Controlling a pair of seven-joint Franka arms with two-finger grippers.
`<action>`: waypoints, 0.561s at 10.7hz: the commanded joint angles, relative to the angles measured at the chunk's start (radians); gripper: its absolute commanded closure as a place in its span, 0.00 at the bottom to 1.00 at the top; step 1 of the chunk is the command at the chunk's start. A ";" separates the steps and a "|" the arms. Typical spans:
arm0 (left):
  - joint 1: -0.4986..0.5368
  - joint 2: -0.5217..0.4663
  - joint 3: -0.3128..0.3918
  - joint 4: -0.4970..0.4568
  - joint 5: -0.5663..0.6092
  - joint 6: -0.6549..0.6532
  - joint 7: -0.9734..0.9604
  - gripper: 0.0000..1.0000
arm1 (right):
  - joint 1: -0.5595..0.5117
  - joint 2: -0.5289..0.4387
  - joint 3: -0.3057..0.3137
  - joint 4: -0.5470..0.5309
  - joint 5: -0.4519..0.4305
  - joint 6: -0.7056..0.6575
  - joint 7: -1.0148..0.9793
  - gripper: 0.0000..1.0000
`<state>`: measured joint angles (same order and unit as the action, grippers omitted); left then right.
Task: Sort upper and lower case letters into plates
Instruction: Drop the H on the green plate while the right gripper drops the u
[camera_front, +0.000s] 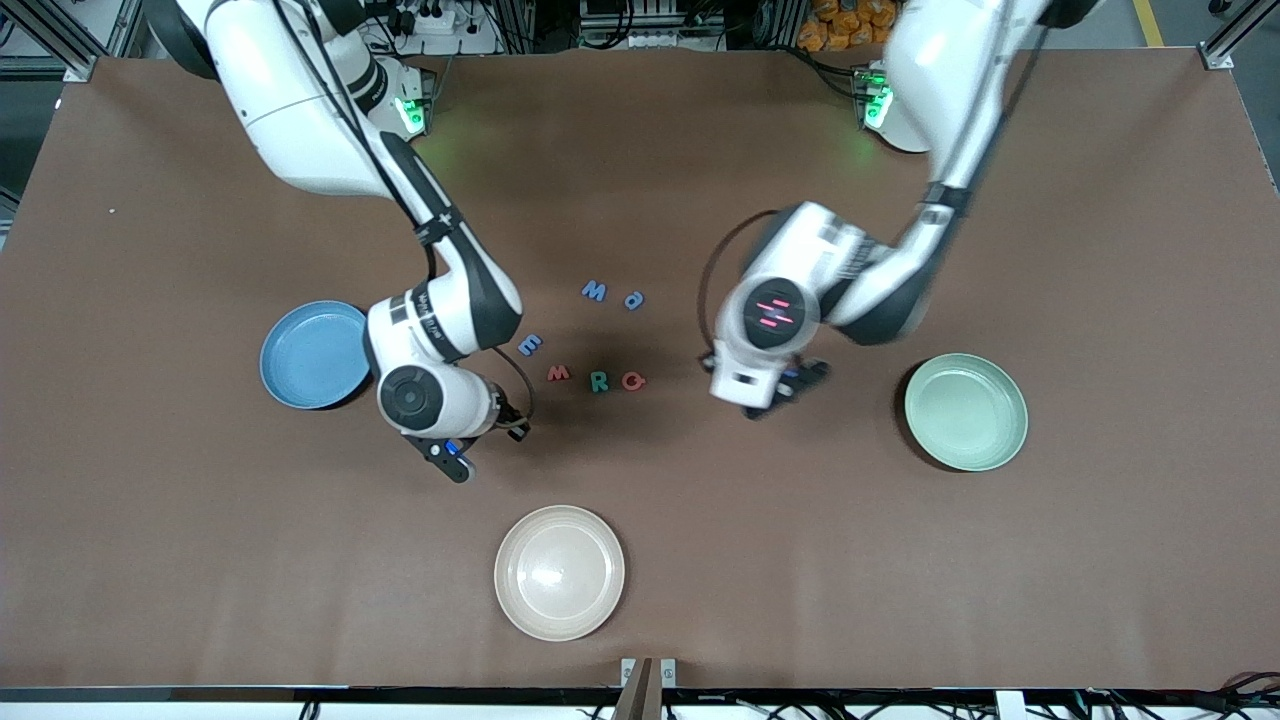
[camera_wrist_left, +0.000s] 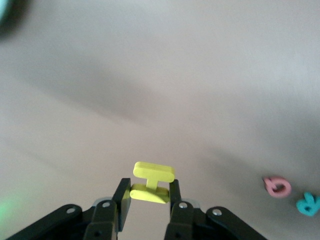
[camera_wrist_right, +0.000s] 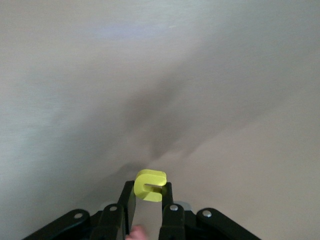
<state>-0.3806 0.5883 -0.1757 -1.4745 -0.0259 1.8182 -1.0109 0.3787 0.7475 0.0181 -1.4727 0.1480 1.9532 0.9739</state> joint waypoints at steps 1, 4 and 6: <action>0.148 -0.064 -0.016 -0.038 0.006 -0.052 0.234 1.00 | -0.108 -0.011 0.010 0.005 0.013 -0.161 -0.212 0.88; 0.343 -0.082 -0.016 -0.038 0.004 -0.098 0.544 1.00 | -0.240 -0.020 0.003 0.005 -0.059 -0.319 -0.480 0.88; 0.403 -0.073 -0.011 -0.044 0.017 -0.102 0.668 1.00 | -0.328 -0.022 -0.007 -0.004 -0.144 -0.371 -0.670 0.88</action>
<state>-0.0073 0.5345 -0.1760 -1.4834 -0.0259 1.7228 -0.4173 0.1104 0.7404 0.0065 -1.4650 0.0604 1.6253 0.4299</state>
